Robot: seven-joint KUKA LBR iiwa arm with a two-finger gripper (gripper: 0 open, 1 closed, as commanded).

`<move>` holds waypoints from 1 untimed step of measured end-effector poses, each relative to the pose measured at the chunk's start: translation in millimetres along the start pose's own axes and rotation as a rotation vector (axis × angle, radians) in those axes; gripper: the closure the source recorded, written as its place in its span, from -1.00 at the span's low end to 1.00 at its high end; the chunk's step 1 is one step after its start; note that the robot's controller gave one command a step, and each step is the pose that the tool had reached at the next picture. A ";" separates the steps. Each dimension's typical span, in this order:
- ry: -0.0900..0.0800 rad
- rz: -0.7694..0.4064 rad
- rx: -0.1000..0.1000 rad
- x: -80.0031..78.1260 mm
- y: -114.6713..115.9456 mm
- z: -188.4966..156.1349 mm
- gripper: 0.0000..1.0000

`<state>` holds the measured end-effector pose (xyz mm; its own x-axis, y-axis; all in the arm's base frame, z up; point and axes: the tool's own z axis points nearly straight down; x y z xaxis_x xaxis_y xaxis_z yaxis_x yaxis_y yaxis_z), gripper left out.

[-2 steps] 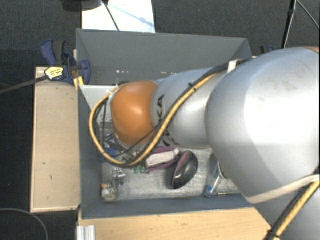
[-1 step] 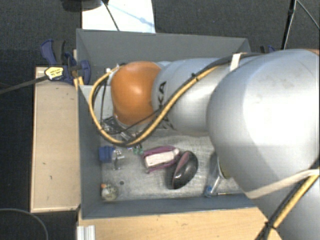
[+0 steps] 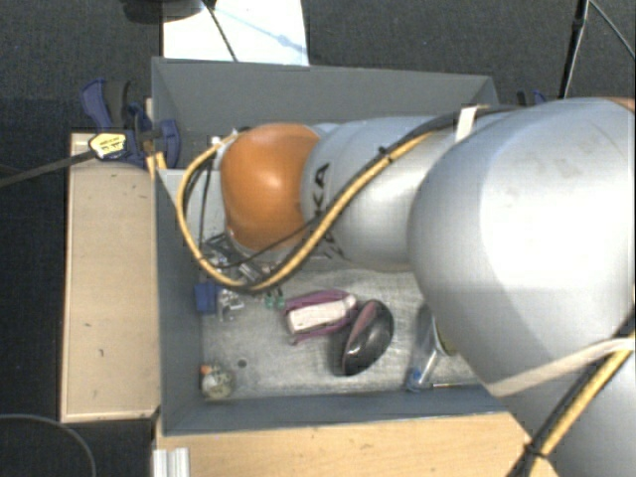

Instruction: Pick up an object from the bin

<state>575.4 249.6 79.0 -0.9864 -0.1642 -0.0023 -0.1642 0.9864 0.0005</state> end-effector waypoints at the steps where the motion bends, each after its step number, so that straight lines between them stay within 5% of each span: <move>1: -0.010 -0.066 -0.002 0.3 -4.9 -140.4 1.00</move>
Offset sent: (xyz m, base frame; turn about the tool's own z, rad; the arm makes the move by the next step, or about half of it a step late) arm -0.0023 -0.0056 0.1342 -0.0681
